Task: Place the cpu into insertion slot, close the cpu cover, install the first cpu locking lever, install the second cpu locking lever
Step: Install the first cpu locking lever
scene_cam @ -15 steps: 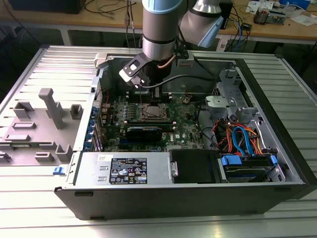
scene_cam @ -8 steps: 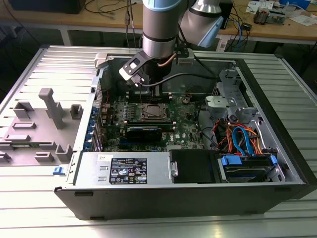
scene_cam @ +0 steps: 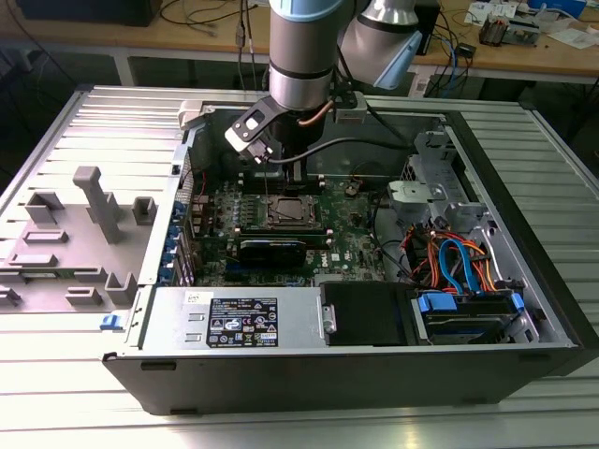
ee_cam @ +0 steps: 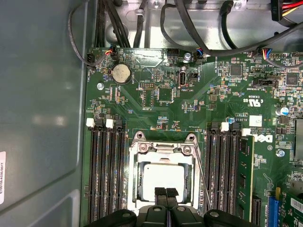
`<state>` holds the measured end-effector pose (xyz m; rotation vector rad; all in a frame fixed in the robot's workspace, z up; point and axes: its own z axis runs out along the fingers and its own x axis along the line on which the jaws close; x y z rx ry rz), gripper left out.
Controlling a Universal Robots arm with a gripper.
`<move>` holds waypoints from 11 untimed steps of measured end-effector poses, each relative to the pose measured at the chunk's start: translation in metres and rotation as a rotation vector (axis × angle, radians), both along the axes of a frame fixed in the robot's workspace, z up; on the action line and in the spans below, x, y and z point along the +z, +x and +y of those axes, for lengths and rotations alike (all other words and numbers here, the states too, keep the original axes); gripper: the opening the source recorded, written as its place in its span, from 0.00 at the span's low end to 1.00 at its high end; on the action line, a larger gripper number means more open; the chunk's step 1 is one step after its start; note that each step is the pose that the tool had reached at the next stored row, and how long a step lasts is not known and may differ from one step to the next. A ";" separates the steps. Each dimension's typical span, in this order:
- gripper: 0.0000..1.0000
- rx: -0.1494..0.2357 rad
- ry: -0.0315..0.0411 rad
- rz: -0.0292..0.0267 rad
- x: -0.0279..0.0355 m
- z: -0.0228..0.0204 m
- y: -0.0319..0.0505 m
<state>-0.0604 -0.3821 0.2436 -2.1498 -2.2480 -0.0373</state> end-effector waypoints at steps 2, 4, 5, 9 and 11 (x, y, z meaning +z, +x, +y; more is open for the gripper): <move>0.11 0.000 0.0001 0.0000 0.0000 0.0000 0.0000; 0.11 0.000 0.0001 0.0000 0.0003 0.0000 0.0000; 0.11 0.000 0.0000 0.0000 0.0022 0.0000 0.0000; 0.11 0.000 0.0002 0.0002 0.0084 0.0000 0.0000; 0.11 0.000 0.0002 0.0009 0.0157 0.0000 0.0000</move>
